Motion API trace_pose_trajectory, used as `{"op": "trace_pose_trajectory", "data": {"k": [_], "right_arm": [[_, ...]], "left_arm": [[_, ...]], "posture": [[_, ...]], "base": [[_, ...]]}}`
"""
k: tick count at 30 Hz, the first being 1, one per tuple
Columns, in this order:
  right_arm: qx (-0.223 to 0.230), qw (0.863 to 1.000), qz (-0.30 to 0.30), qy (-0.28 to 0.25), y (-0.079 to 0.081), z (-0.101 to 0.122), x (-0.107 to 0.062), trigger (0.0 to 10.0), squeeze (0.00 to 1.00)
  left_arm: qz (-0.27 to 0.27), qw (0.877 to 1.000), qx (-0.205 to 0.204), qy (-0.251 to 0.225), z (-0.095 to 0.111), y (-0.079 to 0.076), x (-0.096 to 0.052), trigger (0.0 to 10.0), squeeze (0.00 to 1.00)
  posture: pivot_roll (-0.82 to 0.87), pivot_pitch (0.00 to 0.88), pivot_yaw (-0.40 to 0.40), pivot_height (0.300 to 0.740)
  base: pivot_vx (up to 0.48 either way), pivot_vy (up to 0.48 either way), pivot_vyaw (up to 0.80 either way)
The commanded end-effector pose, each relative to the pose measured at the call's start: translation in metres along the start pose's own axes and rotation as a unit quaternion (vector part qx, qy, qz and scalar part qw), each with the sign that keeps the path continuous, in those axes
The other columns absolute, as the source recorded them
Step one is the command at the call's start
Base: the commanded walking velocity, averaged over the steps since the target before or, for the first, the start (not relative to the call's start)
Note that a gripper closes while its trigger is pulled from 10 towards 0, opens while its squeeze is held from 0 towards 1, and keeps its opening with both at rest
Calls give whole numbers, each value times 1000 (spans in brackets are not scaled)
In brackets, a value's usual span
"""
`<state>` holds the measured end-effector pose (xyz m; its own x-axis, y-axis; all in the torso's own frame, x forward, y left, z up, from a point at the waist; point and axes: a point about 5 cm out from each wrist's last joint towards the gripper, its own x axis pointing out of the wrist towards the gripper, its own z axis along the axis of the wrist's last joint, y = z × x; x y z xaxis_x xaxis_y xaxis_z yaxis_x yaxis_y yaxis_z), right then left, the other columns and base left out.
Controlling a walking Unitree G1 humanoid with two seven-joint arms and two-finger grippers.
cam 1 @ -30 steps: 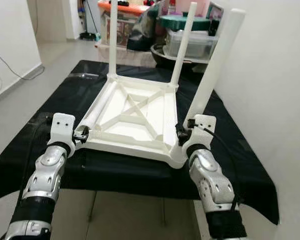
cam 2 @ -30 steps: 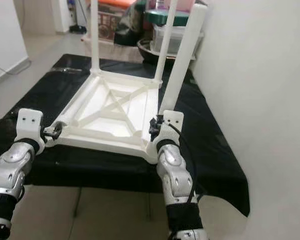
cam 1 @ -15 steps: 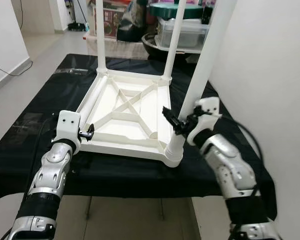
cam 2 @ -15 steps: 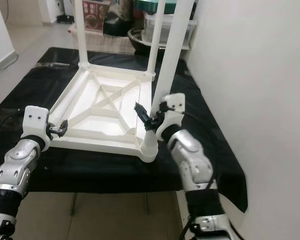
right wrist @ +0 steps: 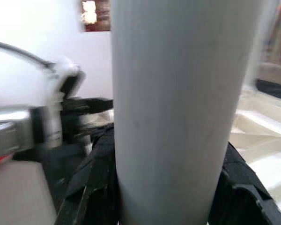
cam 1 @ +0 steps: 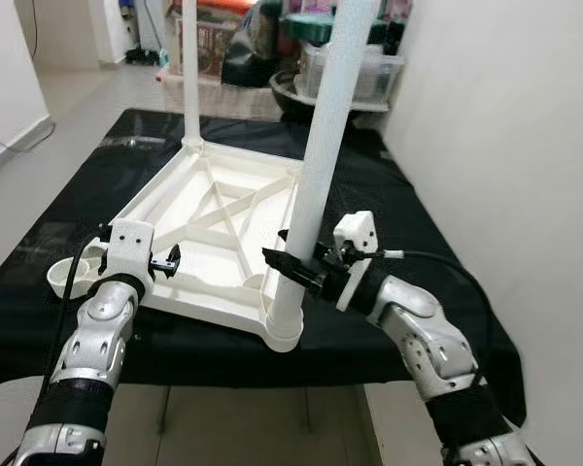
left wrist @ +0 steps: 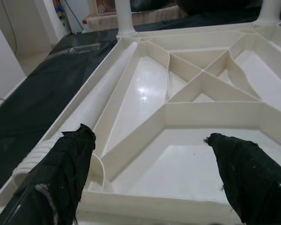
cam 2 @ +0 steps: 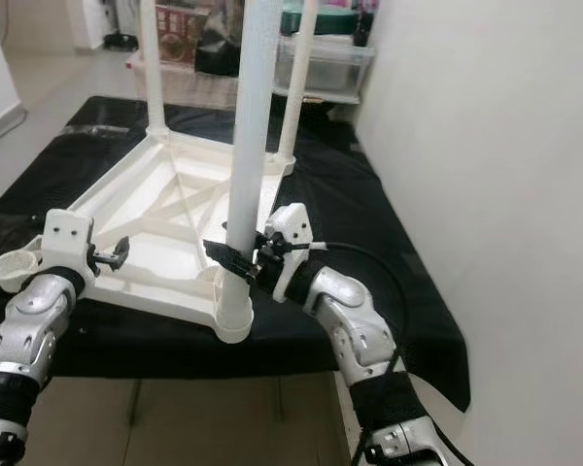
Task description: Building children table
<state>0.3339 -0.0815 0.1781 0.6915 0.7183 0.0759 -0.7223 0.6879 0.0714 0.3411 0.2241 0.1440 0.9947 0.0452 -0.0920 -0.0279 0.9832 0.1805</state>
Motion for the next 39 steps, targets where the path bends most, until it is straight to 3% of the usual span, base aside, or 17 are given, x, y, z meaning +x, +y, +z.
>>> {"op": "trace_pose_trajectory", "data": {"k": [1,2,3,4,6,11,12,13,14,18,19,24,29,30,35,36,39], "right_arm": [[29,970,-216,107,-42,-42,-22,0,0],[53,937,-327,110,-58,-47,-32,0,0],[53,937,-327,110,-58,-47,-32,0,0],[69,902,-412,111,-68,-51,-45,0,0],[69,880,-457,105,-66,-52,-55,0,0],[36,894,-439,82,-38,-47,-58,0,0],[30,909,-410,74,-29,-44,-53,10000,0],[30,909,-410,74,-29,-44,-53,10000,0],[35,923,-381,43,-22,-36,-48,10000,1000],[32,945,-324,15,-18,-23,-39,10000,1000],[28,953,-302,6,-23,-15,-36,10000,0],[12,989,-145,-36,-36,11,-37,10000,0],[4,1000,-22,-20,-27,9,-46,10000,0],[17,1000,24,0,-21,1,-48,4510,0],[16,993,103,60,-8,-31,-52,3059,0],[18,992,103,65,-5,-38,-51,0,0],[11,995,65,78,-10,-45,-46,0,0]], "left_arm": [[0,1000,6,1,-1,1,-1,10000,0],[-1,1000,6,1,0,1,0,10000,0],[-1,1000,6,1,0,1,0,10000,0],[-2,1000,6,-1,1,-1,1,10000,0],[-3,1000,5,-1,2,-1,1,10000,0],[-5,1000,5,0,1,-2,1,10000,0],[-6,1000,6,1,0,-3,1,10000,0],[-6,1000,6,1,0,-3,1,10000,0],[-8,1000,6,1,0,-3,1,10000,0],[-6,1000,8,2,0,-1,2,10000,0],[-7,1000,7,1,1,-2,2,10000,0],[-8,1000,5,-4,4,-4,5,10000,0],[-9,1000,3,-5,4,-6,3,10000,0],[-9,1000,3,-5,3,-5,2,10000,0],[-5,1000,5,-2,1,-3,1,10000,0],[-5,1000,5,-2,2,-2,1,10000,0],[-5,1000,6,-4,3,-2,2,10000,0]], "posture": [[155,0,-123,740],[152,0,-123,740],[152,0,-123,740],[153,0,-123,740],[152,0,-120,740],[141,0,-110,740],[138,0,-107,740],[138,0,-107,740],[136,0,-107,740],[132,0,-104,740],[131,0,-103,740],[129,0,-110,740],[137,0,-117,740],[144,0,-121,740],[156,0,-126,740],[157,0,-127,740],[159,0,-126,740]], "base": [[0,0,0],[0,0,0],[0,0,0],[0,0,0],[0,0,0],[0,0,0],[0,0,0],[0,0,0],[0,0,0],[0,0,0],[0,0,0],[0,0,0],[0,0,0],[0,0,0],[0,0,0],[0,0,0],[0,0,0]]}}
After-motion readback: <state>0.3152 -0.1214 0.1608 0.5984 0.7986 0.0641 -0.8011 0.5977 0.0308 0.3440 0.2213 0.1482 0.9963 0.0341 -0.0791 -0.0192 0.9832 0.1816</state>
